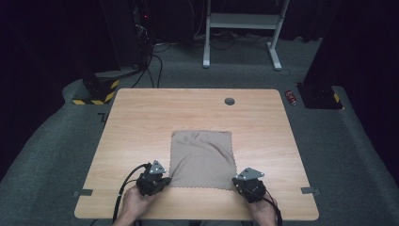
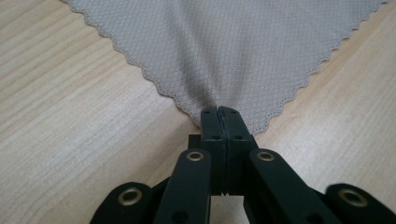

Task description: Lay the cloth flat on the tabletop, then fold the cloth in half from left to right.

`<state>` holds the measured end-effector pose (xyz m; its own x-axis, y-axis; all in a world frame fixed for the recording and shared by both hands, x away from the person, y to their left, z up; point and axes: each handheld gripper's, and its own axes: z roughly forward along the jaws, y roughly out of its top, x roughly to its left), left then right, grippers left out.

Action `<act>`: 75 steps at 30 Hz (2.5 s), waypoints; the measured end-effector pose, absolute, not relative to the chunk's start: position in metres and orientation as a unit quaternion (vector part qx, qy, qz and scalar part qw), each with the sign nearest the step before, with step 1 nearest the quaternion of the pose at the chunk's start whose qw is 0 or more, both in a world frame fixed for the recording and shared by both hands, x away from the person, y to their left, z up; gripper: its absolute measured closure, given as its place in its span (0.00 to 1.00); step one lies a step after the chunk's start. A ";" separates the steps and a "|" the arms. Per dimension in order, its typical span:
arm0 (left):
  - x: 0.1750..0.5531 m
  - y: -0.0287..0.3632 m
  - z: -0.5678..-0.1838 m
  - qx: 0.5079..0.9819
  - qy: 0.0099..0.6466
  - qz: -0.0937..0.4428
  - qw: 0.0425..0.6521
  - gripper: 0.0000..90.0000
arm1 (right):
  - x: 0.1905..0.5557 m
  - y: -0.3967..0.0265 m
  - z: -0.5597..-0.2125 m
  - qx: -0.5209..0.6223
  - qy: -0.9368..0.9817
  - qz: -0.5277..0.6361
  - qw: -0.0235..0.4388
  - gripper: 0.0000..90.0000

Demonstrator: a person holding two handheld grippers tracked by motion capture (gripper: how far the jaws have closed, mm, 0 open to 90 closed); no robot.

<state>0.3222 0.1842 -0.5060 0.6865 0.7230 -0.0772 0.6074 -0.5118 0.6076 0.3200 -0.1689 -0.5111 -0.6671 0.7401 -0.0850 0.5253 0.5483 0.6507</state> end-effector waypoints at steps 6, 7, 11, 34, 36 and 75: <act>0.319 0.187 -0.506 0.865 0.384 0.093 0.308 0.99 | 0.313 -0.170 -0.511 0.359 0.866 0.298 0.178 1.00; 0.318 0.187 -0.506 0.865 0.385 0.094 0.308 0.99 | 0.312 -0.170 -0.511 0.361 0.866 0.298 0.178 1.00; 0.317 0.188 -0.507 0.858 0.391 0.100 0.318 0.99 | 0.313 -0.170 -0.510 0.375 0.853 0.323 0.167 0.91; 0.388 0.187 -0.494 0.806 0.463 0.125 0.346 0.59 | 0.336 -0.091 -0.511 0.345 0.845 0.390 0.118 0.65; 0.394 0.190 -0.493 0.806 0.465 0.126 0.345 0.59 | 0.335 -0.083 -0.511 0.336 0.848 0.392 0.121 0.66; 0.500 0.183 -0.497 0.790 0.511 0.166 0.295 0.59 | 0.329 0.021 -0.517 0.244 0.889 0.378 0.086 0.72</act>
